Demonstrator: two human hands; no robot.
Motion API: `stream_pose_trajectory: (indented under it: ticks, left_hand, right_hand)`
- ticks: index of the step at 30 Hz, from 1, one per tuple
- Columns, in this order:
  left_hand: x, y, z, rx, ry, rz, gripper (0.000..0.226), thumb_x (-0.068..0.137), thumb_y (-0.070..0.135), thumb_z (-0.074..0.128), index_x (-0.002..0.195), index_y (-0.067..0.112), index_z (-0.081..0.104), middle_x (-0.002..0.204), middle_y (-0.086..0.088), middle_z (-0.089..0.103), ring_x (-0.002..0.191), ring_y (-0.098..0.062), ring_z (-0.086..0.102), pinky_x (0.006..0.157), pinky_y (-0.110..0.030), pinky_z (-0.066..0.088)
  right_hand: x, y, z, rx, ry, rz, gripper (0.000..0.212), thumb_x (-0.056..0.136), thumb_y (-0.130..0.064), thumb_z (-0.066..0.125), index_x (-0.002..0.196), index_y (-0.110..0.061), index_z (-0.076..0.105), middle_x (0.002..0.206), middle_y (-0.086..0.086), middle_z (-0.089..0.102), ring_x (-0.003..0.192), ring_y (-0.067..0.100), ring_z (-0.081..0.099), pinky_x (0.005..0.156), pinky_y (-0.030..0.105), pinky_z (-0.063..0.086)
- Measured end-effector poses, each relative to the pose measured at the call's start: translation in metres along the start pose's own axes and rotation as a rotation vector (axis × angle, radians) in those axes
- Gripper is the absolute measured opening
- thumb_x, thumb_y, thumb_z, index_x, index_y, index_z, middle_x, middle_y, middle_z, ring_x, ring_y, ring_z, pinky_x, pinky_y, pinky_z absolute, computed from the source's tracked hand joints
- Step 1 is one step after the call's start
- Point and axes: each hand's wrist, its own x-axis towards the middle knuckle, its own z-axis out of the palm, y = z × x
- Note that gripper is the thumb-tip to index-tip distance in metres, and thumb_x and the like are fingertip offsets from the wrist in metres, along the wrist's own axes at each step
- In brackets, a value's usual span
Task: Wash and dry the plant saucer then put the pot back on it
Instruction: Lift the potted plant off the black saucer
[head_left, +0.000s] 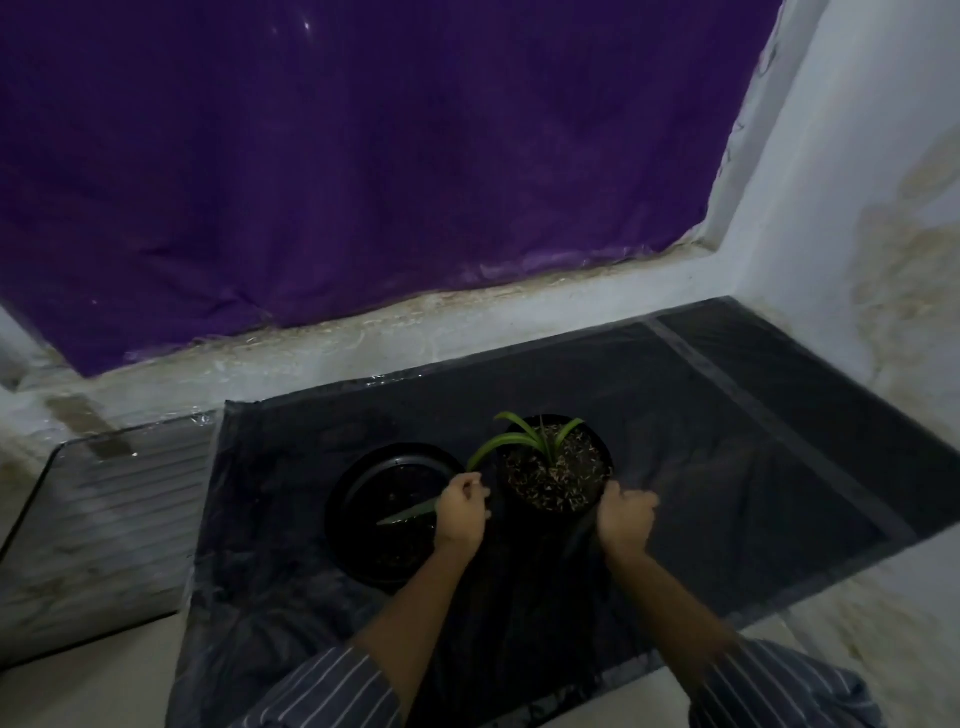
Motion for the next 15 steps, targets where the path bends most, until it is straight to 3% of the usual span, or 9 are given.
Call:
stream_pose_trajectory:
  ticks: [2,6,9,12,15]
  left_hand:
    - [-0.003,-0.011,-0.02,0.085,0.117,0.035,0.024,0.097,0.013,0.041,0.114,0.007,0.056,0.105,-0.014,0.068,0.085,-0.027,0.062,0.075,-0.033,0.052]
    - [-0.006,-0.034,-0.067,0.273,0.35,0.076,0.021,0.093,0.008,0.044,0.109,0.007,0.058,0.11,-0.017,0.06,0.099,-0.031,0.057,0.082,-0.035,0.047]
    - [-0.007,-0.046,-0.097,0.443,0.493,-0.017,0.029,0.091,0.01,0.049,0.119,0.007,0.052,0.123,-0.02,0.046,0.114,-0.036,0.044,0.09,-0.043,0.042]
    - [-0.007,-0.053,-0.114,0.409,0.49,-0.239,0.045,0.091,0.015,0.052,0.131,0.003,0.038,0.134,-0.026,0.035,0.12,-0.042,0.038,0.096,-0.047,0.039]
    - [-0.004,-0.063,-0.124,0.306,0.353,-0.359,0.053,0.093,0.015,0.051,0.137,-0.005,0.029,0.139,-0.029,0.036,0.126,-0.042,0.04,0.104,-0.043,0.035]
  right_hand:
    - [-0.032,0.014,0.009,0.085,0.042,0.032,0.027,0.094,-0.015,0.05,0.095,0.012,0.047,0.115,0.036,0.055,0.106,0.043,0.053,0.092,0.043,0.04]
    - [-0.079,0.035,0.035,0.183,-0.015,0.197,0.037,0.097,-0.021,0.044,0.113,0.012,0.045,0.12,0.032,0.053,0.109,0.043,0.051,0.091,0.042,0.037]
    - [-0.097,0.042,0.061,-0.037,-0.267,0.168,0.035,0.096,-0.018,0.048,0.113,0.012,0.047,0.121,0.03,0.056,0.111,0.04,0.053,0.093,0.039,0.04]
    - [-0.103,0.04,0.085,-0.302,-0.554,0.081,0.031,0.095,-0.019,0.048,0.116,0.004,0.043,0.124,0.025,0.056,0.099,0.028,0.054,0.094,0.039,0.044]
    - [-0.1,0.032,0.103,-0.35,-0.636,0.069,0.046,0.096,-0.019,0.046,0.136,-0.005,0.028,0.127,0.024,0.053,0.1,0.031,0.057,0.08,0.041,0.051]
